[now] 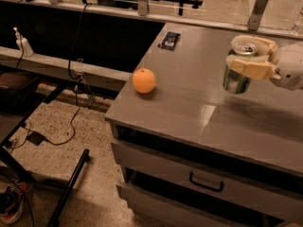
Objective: Place green can upright
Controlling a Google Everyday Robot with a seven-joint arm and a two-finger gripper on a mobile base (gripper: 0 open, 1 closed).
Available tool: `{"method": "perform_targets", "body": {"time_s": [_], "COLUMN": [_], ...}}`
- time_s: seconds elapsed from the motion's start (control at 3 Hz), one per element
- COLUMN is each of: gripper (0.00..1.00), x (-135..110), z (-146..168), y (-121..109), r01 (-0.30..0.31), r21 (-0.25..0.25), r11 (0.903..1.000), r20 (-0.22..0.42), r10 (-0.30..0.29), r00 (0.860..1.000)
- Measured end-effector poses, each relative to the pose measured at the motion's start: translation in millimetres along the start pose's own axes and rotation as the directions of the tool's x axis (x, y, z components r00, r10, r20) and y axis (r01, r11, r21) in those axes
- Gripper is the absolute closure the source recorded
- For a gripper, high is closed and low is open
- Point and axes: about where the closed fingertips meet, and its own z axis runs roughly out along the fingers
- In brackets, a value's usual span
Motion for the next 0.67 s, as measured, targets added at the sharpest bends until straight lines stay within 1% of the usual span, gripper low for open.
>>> {"method": "perform_targets", "body": {"time_s": [0.33, 0.67], "gripper": [1.0, 1.0], "x": [17, 28], "z": [7, 20], "y": [11, 27], "r01": [-0.022, -0.035], "r21": [-0.021, -0.062], "r11": [0.9995, 0.9975], "r20": [0.013, -0.013], "r10": [0.022, 0.034], "r00": [1.0, 0.999]}}
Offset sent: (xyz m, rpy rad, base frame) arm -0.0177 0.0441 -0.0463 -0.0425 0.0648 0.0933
